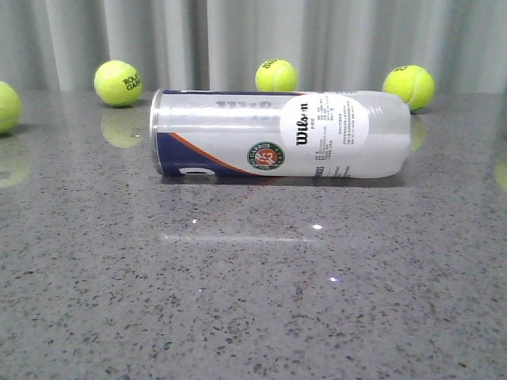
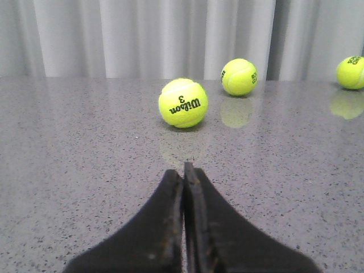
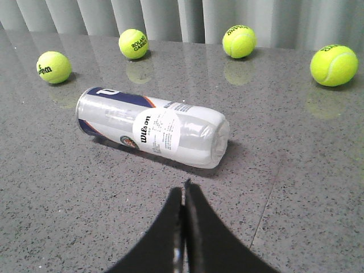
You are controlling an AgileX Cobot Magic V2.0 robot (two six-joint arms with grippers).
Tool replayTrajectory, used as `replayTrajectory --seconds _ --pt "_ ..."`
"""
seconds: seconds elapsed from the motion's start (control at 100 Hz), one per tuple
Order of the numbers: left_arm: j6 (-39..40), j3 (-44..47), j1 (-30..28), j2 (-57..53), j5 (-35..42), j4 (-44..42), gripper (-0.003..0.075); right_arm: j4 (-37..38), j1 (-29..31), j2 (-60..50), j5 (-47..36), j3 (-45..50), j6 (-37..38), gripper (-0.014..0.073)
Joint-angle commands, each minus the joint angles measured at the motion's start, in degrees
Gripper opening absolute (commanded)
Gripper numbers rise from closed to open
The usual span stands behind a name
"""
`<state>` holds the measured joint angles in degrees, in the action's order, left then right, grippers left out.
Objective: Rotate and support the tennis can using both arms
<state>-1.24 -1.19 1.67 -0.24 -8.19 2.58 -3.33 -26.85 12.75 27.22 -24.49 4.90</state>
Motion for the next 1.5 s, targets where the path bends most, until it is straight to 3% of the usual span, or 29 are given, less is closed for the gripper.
replayTrajectory --seconds 0.0,0.19,0.43,0.67,0.72,0.79,0.91,0.99,1.05,1.49 --pt "0.36 -5.15 -0.19 0.41 1.32 1.27 -0.0021 0.63 0.43 0.43 -3.89 -1.37 -0.26 -0.0057" --pt "0.36 -16.2 -0.19 9.52 -5.92 1.27 -0.0021 0.63 0.43 0.43 -3.89 -1.37 -0.26 -0.0057" --pt "0.36 -31.03 -0.19 25.05 -21.98 1.37 -0.0021 0.63 0.43 0.43 -3.89 -1.37 -0.26 -0.0057" --pt "0.36 -41.59 -0.19 38.8 -32.97 2.13 -0.0015 0.63 0.43 0.43 -3.89 -1.37 -0.26 -0.0057" --pt "0.25 -43.21 -0.19 41.43 -35.26 2.48 0.0022 0.63 0.43 0.43 -3.89 -1.37 -0.26 -0.0057" --pt "-0.33 -45.24 -0.19 45.13 -38.01 2.68 0.013 0.63 0.43 0.43 -3.89 -1.37 -0.26 -0.0057" --pt "-3.17 -47.7 -0.19 50.32 -39.29 3.54 0.0406 0.63 0.43 0.43 -3.89 -1.37 -0.26 -0.0057" --pt "-3.28 -48.96 -0.19 53.68 -39.29 5.84 0.0533 0.63 0.43 0.43 -3.89 -1.37 -0.26 -0.0057" --pt "-4.3 -50.11 -0.19 55.92 -39.83 9.38 0.0565 0.63 0.43 0.43 -3.89 -1.37 -0.26 -0.0057" --pt "-28.65 -51.92 -0.19 70.41 -43.07 51.43 0.0564 0.63 0.43 0.43 -3.89 -1.37 -0.26 -0.0057"
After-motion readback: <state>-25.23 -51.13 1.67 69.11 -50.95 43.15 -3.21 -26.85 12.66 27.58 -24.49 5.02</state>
